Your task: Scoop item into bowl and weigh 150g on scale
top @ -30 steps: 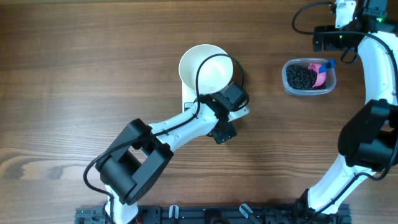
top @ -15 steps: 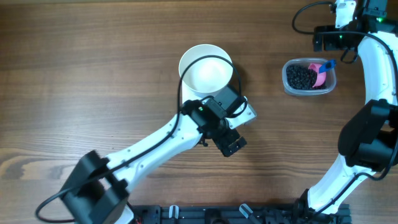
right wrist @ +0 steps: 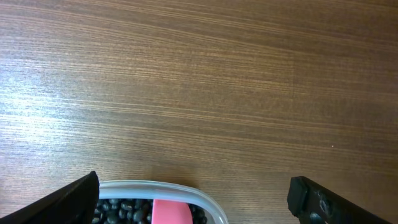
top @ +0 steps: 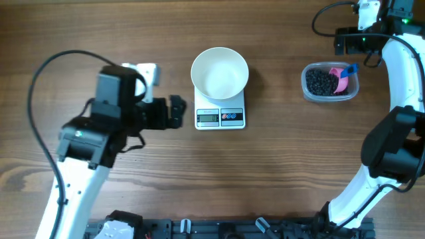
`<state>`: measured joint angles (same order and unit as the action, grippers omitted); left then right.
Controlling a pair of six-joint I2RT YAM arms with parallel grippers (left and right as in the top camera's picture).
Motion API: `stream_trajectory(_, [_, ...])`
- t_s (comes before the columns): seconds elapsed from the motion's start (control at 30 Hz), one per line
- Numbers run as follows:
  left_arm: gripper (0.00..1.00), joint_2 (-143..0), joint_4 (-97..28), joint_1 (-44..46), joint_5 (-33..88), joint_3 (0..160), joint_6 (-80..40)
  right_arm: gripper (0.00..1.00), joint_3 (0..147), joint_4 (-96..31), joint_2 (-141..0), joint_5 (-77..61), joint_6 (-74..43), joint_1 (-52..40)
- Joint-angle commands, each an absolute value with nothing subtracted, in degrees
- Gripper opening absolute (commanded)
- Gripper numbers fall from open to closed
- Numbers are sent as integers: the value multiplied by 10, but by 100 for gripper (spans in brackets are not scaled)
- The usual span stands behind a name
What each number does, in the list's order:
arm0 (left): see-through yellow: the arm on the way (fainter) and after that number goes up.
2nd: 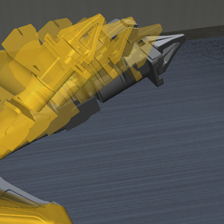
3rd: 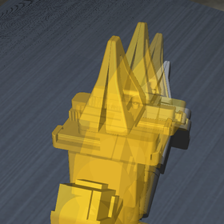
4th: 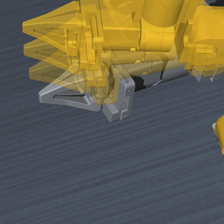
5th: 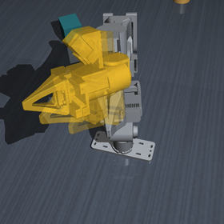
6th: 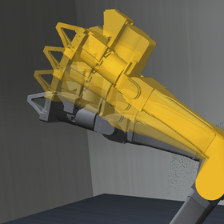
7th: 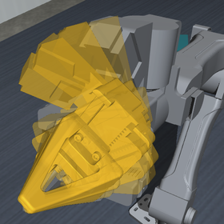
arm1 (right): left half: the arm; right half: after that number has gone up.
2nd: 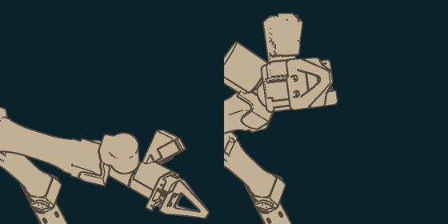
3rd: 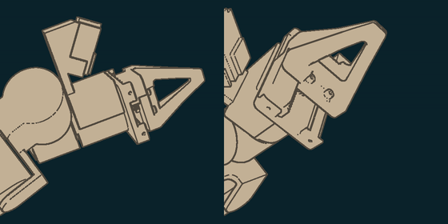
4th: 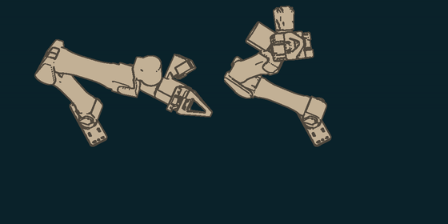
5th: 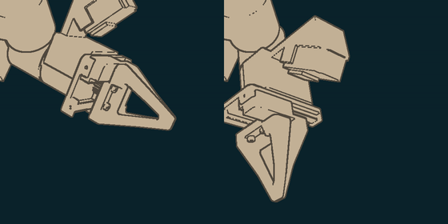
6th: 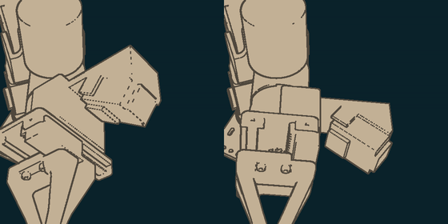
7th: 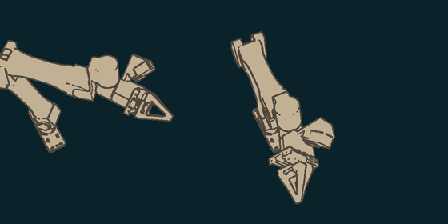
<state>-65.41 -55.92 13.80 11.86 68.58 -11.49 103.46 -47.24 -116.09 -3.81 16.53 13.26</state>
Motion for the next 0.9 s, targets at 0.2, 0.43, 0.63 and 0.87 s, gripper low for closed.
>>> stream_trajectory(0.2, [100, -657, -626, 98, 104, 684, -125, 100, 1046, -472, -1154, -40, 164, 131])
stream_trajectory(0.43, [100, -657, -626, 98, 104, 684, -125, 100, 1046, -472, -1154, -40, 164, 131])
stream_trajectory(0.63, [100, -657, -626, 98, 104, 684, -125, 100, 1046, -472, -1154, -40, 164, 131])
stream_trajectory(0.87, [100, -657, -592, 98, 104, 684, -124, 100, 1046, -472, -1154, -40, 164, 131])
